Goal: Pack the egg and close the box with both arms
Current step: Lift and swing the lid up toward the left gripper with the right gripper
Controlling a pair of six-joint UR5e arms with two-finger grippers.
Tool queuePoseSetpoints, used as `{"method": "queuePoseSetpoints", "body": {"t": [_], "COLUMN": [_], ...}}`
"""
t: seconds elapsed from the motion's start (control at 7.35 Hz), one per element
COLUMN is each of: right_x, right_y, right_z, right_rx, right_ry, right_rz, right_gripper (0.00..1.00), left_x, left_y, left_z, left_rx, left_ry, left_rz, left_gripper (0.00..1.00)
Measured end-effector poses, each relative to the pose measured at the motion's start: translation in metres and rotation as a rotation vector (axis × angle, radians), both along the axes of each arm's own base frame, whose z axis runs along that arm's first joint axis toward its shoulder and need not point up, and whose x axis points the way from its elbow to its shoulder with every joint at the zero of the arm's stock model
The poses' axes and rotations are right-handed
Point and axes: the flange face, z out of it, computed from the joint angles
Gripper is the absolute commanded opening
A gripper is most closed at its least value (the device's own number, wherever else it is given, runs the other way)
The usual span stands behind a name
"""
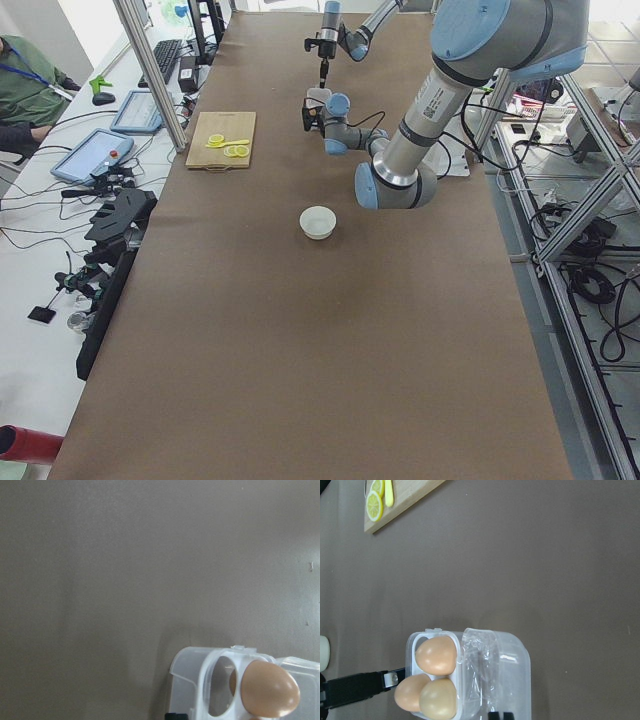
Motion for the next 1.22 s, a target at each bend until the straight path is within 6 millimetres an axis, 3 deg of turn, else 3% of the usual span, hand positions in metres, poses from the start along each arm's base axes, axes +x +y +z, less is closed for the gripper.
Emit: {"method": "queuePoseSetpoints", "body": {"t": [1.22], "right_x": [0.018], "right_y": [-0.002], "right_z": [-0.042], "right_rx": [0.025], "right_ry": [-0.032], "right_rz": [0.003], "right_gripper": [0.00], "left_x": [0.002], "left_y": [0.005], "left_z": [0.000], "left_rx": [0.001], "left_ry": [0.004], "left_rz": [0.007], "left_gripper": [0.00]}}
